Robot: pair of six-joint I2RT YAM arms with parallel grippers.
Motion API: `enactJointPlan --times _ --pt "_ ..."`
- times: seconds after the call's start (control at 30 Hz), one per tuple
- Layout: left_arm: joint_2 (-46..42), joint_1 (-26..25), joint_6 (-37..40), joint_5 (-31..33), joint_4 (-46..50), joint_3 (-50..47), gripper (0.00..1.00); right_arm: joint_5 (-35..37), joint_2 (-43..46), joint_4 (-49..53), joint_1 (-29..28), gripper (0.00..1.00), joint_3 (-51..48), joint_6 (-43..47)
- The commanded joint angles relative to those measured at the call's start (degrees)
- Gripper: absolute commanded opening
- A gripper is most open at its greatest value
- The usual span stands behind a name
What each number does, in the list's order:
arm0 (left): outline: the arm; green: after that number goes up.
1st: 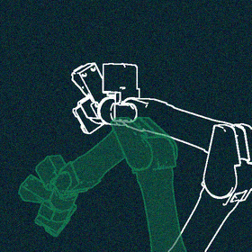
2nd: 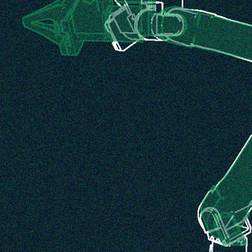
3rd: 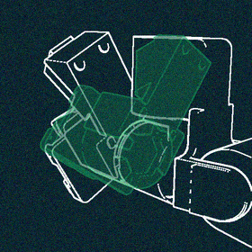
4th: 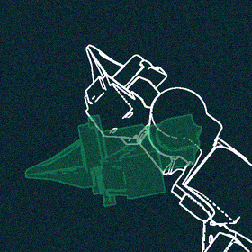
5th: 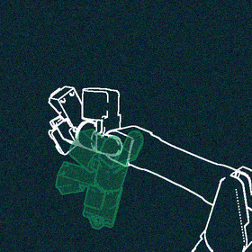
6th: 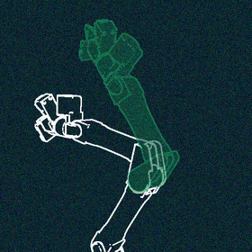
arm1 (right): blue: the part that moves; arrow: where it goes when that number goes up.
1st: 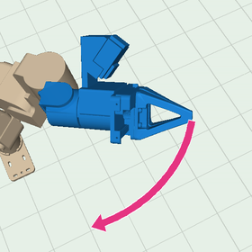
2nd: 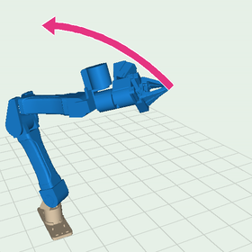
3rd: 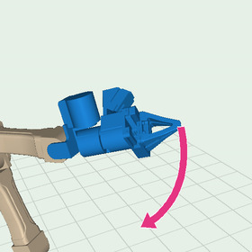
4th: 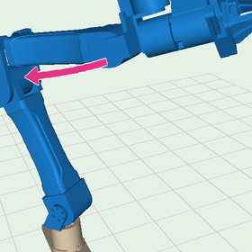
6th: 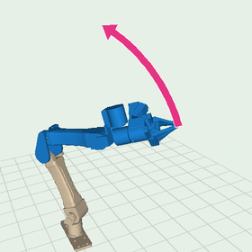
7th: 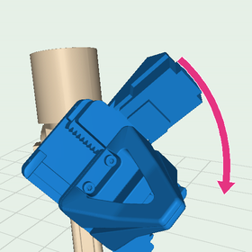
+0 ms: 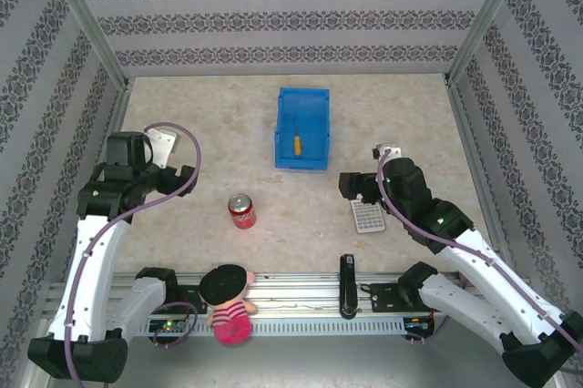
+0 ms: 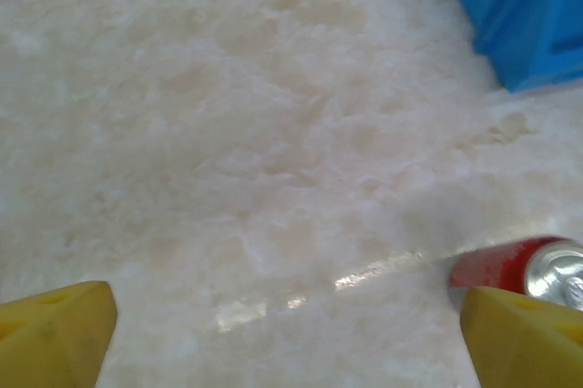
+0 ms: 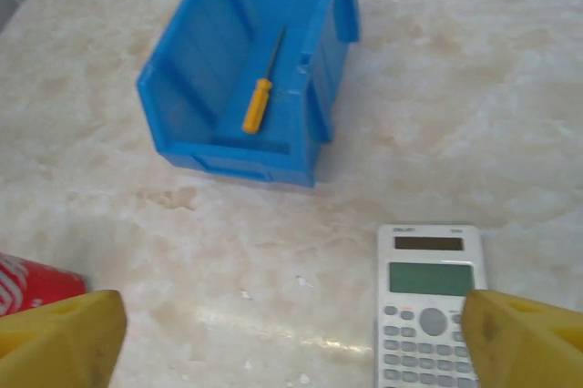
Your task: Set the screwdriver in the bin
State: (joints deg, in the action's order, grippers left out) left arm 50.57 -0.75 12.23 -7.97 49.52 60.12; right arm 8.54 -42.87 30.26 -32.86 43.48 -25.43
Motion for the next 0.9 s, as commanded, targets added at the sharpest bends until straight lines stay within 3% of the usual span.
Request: enactJointPlan --times 0.0,0.3,0.5,0.67,0.87 --pt "-0.62 -0.28 0.13 8.20 -3.41 -0.97 0.99 1.86 2.55 0.63 2.76 0.98 -1.03 -0.33" --pt "-3.06 0.05 -12.56 7.48 -20.71 -9.54 0.99 -5.76 1.74 -1.33 16.06 0.98 -0.74 1.23" --pt "-4.27 2.96 -16.86 5.00 -31.68 -14.35 0.99 -12.22 0.06 -5.21 25.67 0.98 1.03 3.13" --pt "-3.30 8.68 -23.17 3.57 -44.27 -23.96 0.99 -7.13 -3.23 -8.75 27.24 0.98 2.47 8.92" --pt "2.21 9.02 -22.69 2.76 -70.85 -37.55 0.99 3.24 -4.88 -23.82 27.82 0.98 -6.37 15.83"
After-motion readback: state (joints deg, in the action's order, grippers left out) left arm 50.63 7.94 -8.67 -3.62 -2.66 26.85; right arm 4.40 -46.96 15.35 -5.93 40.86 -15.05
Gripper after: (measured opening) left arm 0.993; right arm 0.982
